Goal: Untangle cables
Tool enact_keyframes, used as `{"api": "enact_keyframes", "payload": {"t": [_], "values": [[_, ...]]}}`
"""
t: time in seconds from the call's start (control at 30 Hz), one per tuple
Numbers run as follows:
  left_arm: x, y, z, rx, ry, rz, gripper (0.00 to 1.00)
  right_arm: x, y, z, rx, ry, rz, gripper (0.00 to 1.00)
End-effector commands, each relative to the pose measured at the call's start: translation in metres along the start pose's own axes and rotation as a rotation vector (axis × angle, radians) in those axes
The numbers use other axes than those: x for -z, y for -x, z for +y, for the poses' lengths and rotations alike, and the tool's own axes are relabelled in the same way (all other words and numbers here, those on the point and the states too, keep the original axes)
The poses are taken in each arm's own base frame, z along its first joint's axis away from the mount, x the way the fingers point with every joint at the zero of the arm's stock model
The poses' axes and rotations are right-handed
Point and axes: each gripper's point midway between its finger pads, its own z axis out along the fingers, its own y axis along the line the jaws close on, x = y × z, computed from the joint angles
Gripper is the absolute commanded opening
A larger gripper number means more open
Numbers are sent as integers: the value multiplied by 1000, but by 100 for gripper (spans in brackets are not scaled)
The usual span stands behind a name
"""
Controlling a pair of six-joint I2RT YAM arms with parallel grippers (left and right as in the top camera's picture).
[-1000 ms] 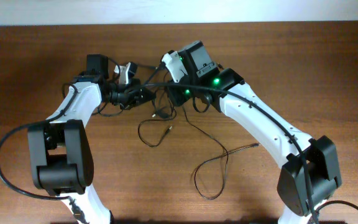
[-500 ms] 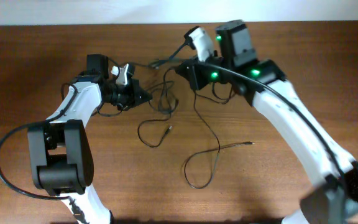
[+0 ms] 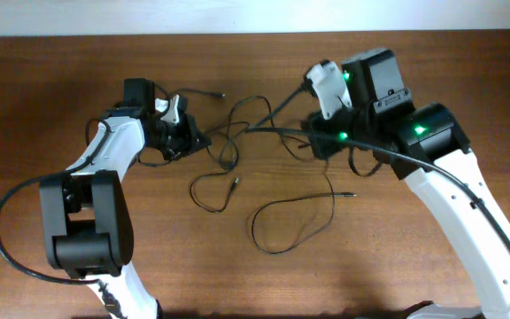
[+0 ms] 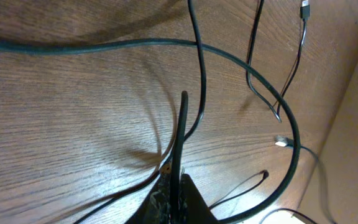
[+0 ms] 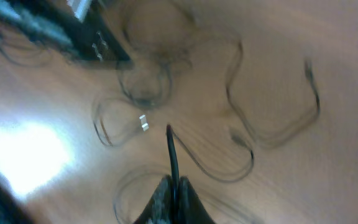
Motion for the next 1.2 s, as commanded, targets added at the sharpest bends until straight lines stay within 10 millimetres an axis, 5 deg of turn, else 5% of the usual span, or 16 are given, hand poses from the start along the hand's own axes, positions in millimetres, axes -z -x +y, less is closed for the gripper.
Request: {"api": "enact_keyframes", "payload": {"t": [0.0,0.2,0.5,0.73,0.83,0.9,1.17], "values": [[-2,0,6,22,11,4,8,-15,-36,-28,-25,-131,178,4],[-2,0,7,22,12,4,10,-42,-93,-24,-89,-75,479,4],[-2,0,7,22,14,3,12,-88,-150,9,-130,101,647,6],[-2,0,7,22,14,3,14,-127,-160,67,-30,258,572,61],[-2,0,7,22,14,3,15,-146,-167,82,-104,212,549,65],[-2,0,7,22,14,3,16,-153,-175,72,-124,89,551,65],[-2,0,7,21,14,3,16,-163,-188,87,-40,-210,456,63]]}}
